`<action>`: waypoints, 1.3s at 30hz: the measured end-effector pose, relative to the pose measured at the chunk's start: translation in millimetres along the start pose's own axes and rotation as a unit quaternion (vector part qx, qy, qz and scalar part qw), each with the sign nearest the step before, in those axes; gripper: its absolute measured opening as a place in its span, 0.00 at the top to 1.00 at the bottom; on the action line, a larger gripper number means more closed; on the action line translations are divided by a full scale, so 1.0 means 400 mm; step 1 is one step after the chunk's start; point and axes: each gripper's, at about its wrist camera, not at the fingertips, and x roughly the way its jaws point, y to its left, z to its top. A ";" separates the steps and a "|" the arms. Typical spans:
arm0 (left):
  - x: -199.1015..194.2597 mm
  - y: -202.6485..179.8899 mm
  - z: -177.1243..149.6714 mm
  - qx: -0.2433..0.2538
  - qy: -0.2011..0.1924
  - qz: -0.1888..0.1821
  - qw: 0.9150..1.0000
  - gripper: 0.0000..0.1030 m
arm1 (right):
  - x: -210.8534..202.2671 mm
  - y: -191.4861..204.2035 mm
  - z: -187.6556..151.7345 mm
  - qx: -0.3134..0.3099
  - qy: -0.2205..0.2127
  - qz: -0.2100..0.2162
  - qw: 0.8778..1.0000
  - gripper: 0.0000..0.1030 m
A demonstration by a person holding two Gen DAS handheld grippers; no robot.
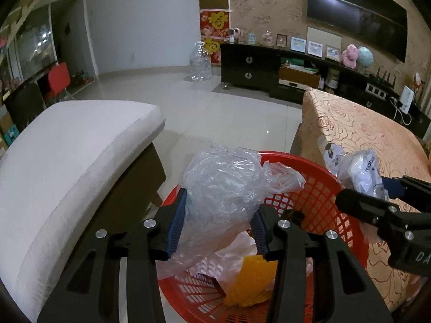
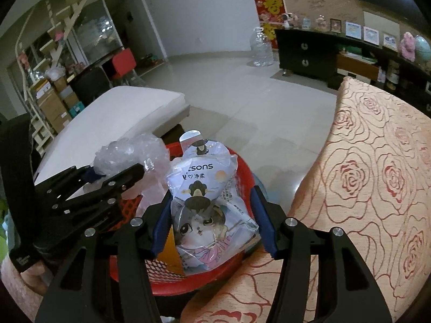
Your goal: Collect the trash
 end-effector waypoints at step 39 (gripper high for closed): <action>-0.229 0.027 -0.052 -0.039 -0.134 0.028 0.990 0.10 | -0.217 0.036 -0.073 -0.026 -0.128 -0.055 0.990 0.07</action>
